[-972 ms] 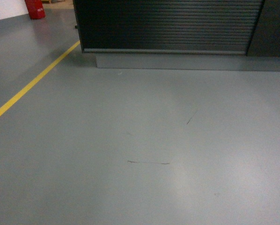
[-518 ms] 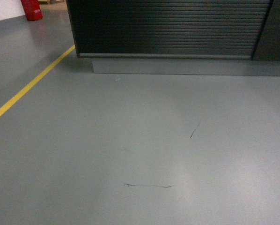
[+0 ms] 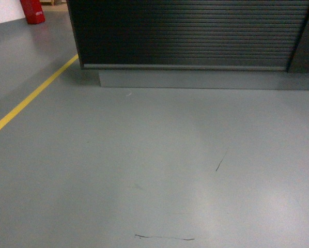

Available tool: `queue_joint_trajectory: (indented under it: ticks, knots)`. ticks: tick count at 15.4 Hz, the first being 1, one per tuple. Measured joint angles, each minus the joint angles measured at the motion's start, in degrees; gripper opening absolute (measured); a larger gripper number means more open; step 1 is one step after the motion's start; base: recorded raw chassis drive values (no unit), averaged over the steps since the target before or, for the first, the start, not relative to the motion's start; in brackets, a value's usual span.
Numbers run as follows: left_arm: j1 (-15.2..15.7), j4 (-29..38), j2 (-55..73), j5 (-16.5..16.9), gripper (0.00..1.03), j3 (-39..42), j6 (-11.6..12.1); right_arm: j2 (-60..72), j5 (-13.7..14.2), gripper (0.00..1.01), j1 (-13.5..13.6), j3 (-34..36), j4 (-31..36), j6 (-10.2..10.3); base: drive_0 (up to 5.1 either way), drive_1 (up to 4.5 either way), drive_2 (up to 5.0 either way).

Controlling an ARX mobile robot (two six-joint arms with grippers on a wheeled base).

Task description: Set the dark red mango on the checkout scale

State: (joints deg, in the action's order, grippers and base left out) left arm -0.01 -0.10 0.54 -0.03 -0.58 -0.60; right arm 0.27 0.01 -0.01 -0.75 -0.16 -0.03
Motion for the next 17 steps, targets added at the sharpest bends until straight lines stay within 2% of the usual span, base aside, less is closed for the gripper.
queue_joint_trajectory:
  ticks: [17]
  knots:
    - [0.0, -0.1, 0.0, 0.0, 0.98, 0.0, 0.0, 0.0, 0.0, 0.98, 0.0, 0.0, -0.2, 0.0, 0.1, 3.46, -3.4]
